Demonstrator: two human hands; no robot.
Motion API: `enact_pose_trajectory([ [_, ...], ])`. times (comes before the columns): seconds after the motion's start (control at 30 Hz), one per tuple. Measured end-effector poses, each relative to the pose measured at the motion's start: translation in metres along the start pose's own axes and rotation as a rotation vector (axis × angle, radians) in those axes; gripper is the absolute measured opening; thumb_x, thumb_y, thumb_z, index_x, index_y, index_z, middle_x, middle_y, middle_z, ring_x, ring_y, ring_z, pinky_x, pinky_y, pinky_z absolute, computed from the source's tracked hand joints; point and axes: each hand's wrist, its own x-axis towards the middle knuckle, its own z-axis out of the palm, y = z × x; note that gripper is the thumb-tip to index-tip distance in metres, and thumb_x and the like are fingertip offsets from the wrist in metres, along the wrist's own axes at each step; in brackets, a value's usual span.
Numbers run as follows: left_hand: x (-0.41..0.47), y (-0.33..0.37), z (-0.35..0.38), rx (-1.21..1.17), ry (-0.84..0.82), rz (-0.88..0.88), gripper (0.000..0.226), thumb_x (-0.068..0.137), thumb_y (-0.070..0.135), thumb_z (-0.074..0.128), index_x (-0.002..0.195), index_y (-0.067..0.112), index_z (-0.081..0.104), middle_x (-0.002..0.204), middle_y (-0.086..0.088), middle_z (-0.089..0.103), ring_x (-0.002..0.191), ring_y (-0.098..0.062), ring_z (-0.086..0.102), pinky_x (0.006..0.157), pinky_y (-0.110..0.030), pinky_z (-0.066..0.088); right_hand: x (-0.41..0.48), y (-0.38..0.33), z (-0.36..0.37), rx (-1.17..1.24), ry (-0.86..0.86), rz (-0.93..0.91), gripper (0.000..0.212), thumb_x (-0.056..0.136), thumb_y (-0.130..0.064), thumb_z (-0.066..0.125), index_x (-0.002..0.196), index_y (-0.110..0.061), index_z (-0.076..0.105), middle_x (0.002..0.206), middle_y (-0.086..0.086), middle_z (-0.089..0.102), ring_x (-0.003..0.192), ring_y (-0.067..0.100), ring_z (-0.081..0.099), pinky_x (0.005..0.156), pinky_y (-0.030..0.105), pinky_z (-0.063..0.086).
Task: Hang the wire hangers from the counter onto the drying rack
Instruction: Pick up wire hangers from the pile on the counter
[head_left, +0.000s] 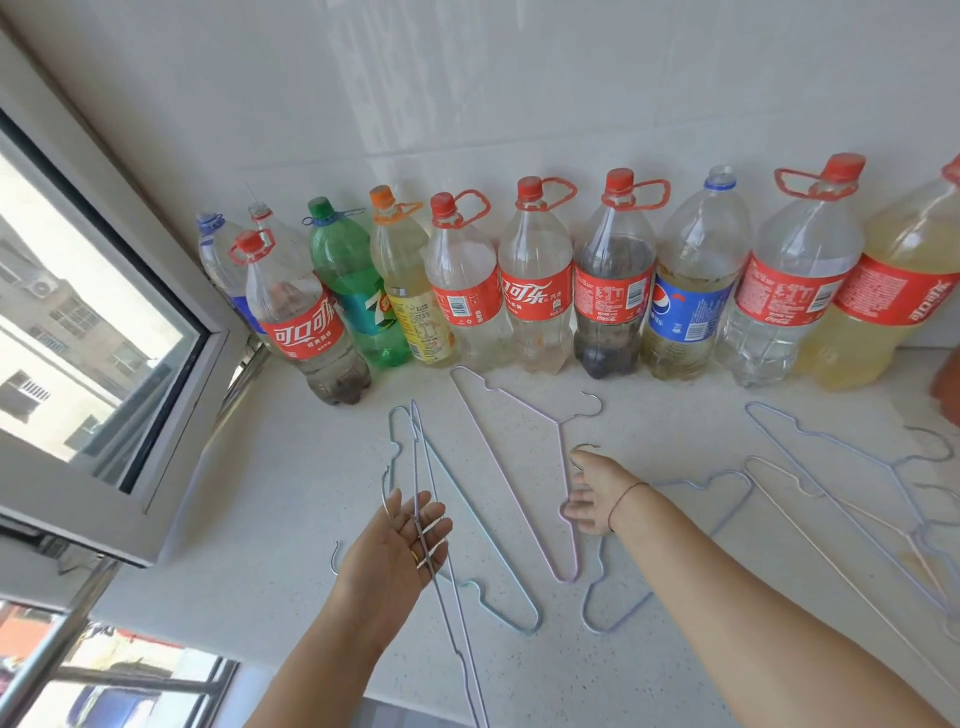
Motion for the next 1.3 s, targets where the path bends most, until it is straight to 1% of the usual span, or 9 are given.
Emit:
enact_pose_trajectory([
  [0.13,0.001,-0.004,0.0,-0.002,0.02,0.006,0.033,0.095,0.039,0.043,0.106,0.012,0.06,0.08,-0.001,0.068,0.073,-0.016,0.064,0.072,-0.029,0.045,0.004,0.01,0.01,0.025,-0.043,-0.02,0.056,0.091,-0.047,0.042,0.133,-0.011,0.042,0.132,0.013,0.05,0.128,0.027,0.047,0.102,0.036,0.034],
  [0.23,0.005,-0.007,0.007,-0.004,0.04,0.004,0.032,0.096,0.038,0.042,0.103,0.012,0.06,0.081,-0.002,0.068,0.076,-0.018,0.061,0.071,-0.03,0.044,0.008,0.014,0.013,0.091,-0.078,-0.036,0.059,0.091,-0.047,0.044,0.134,-0.007,0.04,0.12,0.014,0.052,0.113,0.026,0.049,0.094,0.037,0.034],
  [0.37,0.016,-0.016,0.012,-0.015,0.062,-0.044,0.028,0.097,0.034,0.043,0.103,0.013,0.06,0.072,0.001,0.063,0.065,-0.014,0.054,0.063,-0.026,0.041,0.012,0.016,0.014,0.167,-0.113,-0.038,0.06,0.092,-0.046,0.045,0.135,-0.006,0.038,0.122,0.016,0.052,0.122,0.027,0.047,0.102,0.039,0.033],
  [0.57,0.029,-0.035,0.004,-0.085,0.102,-0.102,0.023,0.097,0.016,0.039,0.103,0.011,0.06,0.057,0.003,0.05,0.044,-0.009,0.043,0.044,-0.02,0.034,0.017,0.021,0.018,0.225,-0.161,-0.004,0.057,0.09,-0.047,0.046,0.131,-0.008,0.041,0.094,0.014,0.057,0.084,0.022,0.054,0.088,0.038,0.035],
  [0.73,0.034,-0.038,-0.007,-0.156,0.092,-0.11,0.029,0.097,0.01,0.033,0.112,0.009,0.059,0.052,0.002,0.039,0.037,-0.01,0.033,0.036,-0.019,0.028,0.016,0.021,0.023,0.169,-0.164,-0.024,0.061,0.093,-0.046,0.041,0.14,-0.008,0.034,0.132,0.015,0.051,0.125,0.025,0.046,0.106,0.041,0.028],
  [0.93,0.036,-0.041,-0.007,-0.208,0.061,-0.173,0.028,0.094,0.008,0.037,0.108,0.01,0.06,0.05,0.002,0.035,0.035,-0.01,0.03,0.037,-0.019,0.026,0.016,0.023,0.027,0.173,-0.172,-0.056,0.064,0.094,-0.045,0.042,0.143,-0.007,0.029,0.145,0.018,0.039,0.131,0.029,0.043,0.11,0.043,0.025],
  [1.07,0.038,-0.037,-0.015,-0.204,0.032,-0.201,0.029,0.093,0.008,0.037,0.109,0.01,0.061,0.05,0.002,0.035,0.036,-0.011,0.029,0.038,-0.019,0.026,0.016,0.023,0.028,0.208,-0.164,-0.051,0.063,0.092,-0.044,0.046,0.141,-0.005,0.033,0.134,0.02,0.047,0.122,0.033,0.049,0.097,0.04,0.036],
  [1.17,0.04,-0.035,-0.023,-0.207,0.02,-0.213,0.032,0.093,0.006,0.036,0.113,0.009,0.06,0.05,0.002,0.036,0.037,-0.011,0.03,0.038,-0.02,0.027,0.014,0.024,0.031,0.22,-0.161,-0.037,0.061,0.091,-0.045,0.048,0.135,-0.004,0.038,0.106,0.015,0.056,0.095,0.028,0.055,0.079,0.036,0.04],
  [1.3,0.042,-0.036,-0.031,-0.227,0.021,-0.21,0.032,0.091,0.007,0.038,0.114,0.009,0.06,0.05,0.002,0.036,0.037,-0.011,0.03,0.039,-0.021,0.028,0.011,0.026,0.032,0.187,-0.18,-0.032,0.059,0.089,-0.052,0.044,0.132,-0.012,0.044,0.106,0.004,0.055,0.087,0.013,0.053,0.064,0.028,0.03],
])
